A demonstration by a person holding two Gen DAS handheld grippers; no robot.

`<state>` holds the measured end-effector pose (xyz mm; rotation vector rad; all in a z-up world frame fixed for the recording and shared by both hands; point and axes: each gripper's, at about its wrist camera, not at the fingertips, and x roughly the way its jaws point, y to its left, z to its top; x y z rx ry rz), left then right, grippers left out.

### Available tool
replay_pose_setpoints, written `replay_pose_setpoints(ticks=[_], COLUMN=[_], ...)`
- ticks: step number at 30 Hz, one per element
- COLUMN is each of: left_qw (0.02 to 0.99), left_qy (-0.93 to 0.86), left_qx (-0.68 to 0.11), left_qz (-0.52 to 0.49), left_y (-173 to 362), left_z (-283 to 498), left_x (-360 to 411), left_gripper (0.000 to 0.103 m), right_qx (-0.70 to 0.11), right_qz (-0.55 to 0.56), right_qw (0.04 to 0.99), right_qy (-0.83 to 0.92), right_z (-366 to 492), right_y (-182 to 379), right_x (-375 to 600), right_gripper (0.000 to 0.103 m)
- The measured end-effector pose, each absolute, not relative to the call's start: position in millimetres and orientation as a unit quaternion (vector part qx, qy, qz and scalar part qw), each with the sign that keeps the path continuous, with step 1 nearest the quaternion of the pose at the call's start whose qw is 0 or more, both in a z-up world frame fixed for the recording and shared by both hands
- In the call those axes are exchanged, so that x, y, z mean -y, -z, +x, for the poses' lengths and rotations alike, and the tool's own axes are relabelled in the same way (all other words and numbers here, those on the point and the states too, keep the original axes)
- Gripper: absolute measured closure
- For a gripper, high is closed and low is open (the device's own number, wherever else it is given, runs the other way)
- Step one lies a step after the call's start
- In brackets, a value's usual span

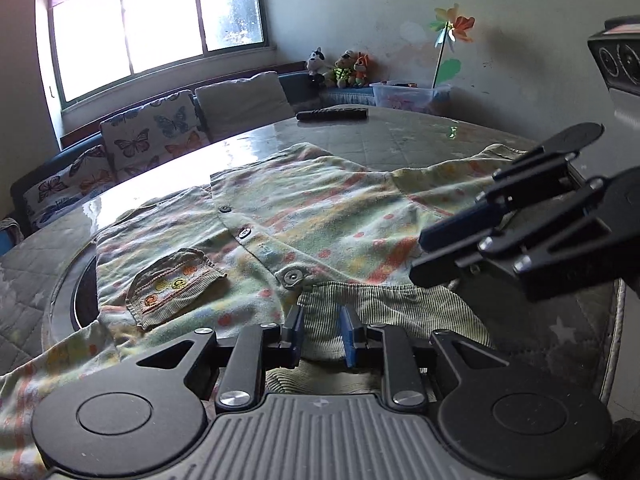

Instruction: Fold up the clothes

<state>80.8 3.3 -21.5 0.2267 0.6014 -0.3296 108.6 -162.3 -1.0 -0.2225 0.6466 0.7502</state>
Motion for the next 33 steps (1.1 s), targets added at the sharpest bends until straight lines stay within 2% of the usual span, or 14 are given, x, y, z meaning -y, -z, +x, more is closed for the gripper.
replay_pose_setpoints(ticks=[8,11,18,21,28,33], left_qw=[0.937,0.939,0.93,0.924,0.914,0.914], left_qy=[0.161,0.167,0.197,0.213,0.228,0.228], left_qx=[-0.29,-0.28,-0.289,-0.295,-0.31,-0.311], left_qz=[0.11,0.107,0.111,0.116,0.126,0.128], left_y=[9.6,-0.5,4.2,10.0,20.4,20.2], left_z=[83.8,88.6,107.0,108.6,106.6,108.1], left_x=[0.3,7.5,38.8,49.8,62.6,64.5], left_gripper=[0.08,0.08,0.08,0.08,0.08,0.08], right_qx=[-0.323,-0.321,-0.315,-0.313,-0.317,-0.321], right_qz=[-0.091,-0.064,-0.007,-0.008,0.016,0.04], right_qw=[0.888,0.9,0.927,0.941,0.948,0.945], right_qy=[-0.314,-0.286,-0.204,-0.124,0.027,0.039], right_z=[112.9,113.3,118.1,129.9,161.9,167.4], right_y=[10.2,4.9,-3.6,2.5,18.8,25.8], right_x=[187.3,208.2,262.0,296.7,370.7,380.9], right_gripper=[0.076,0.07,0.069,0.064,0.064,0.067])
